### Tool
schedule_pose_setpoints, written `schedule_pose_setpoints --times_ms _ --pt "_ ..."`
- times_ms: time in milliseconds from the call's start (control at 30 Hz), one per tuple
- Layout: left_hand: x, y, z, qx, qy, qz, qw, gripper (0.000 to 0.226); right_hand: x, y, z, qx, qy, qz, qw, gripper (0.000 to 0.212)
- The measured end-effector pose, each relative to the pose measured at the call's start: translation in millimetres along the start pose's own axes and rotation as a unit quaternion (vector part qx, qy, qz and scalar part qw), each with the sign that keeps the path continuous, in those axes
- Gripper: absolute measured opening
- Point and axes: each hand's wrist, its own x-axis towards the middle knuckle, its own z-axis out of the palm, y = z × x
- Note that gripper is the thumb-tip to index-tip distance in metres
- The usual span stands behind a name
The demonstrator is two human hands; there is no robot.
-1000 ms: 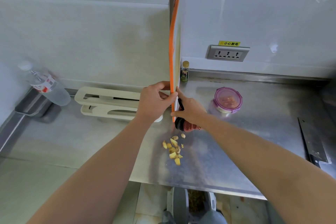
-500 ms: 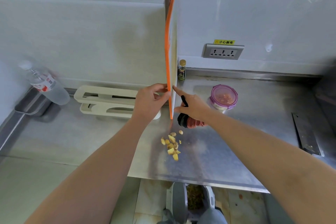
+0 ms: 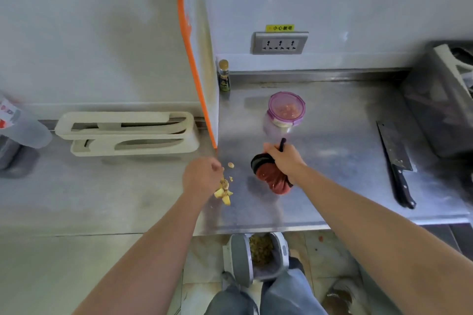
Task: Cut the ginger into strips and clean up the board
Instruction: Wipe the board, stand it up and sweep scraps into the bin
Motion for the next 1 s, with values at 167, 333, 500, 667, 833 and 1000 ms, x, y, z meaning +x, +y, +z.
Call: schedule_pose_setpoints --times_ms 167,333,500,667,833,1000 --pt "0.2 12.3 49.5 0.005 -0.03 0.056 0.998 0.016 -3.7 51.2 -37.2 0.183 0.084 0.1 0.974 0.031" --pt "13.1 33.8 81.0 0.004 -0.017 0.079 0.997 0.028 19.3 78.4 -86.3 0.101 0.217 0.069 0.968 0.036" --pt "21.3 44.8 99.1 0.011 -0.005 0.084 0.996 0.026 19.8 97.6 -83.7 -0.226 0.232 -0.051 0.945 0.077" --pt "22.7 56.4 107.7 -0.003 0.009 0.09 0.996 0.026 16.1 121.7 -60.7 -0.365 0.116 -0.239 0.892 0.054" --pt "38.6 78.4 115.2 -0.053 0.015 0.085 0.995 0.027 58.7 111.6 -120.8 -0.177 0.228 -0.266 0.92 0.062" --pt "69.9 105.2 128.3 -0.231 -0.007 -0.011 0.973 0.024 83.4 115.9 -126.3 -0.23 0.255 -0.129 0.93 0.062"
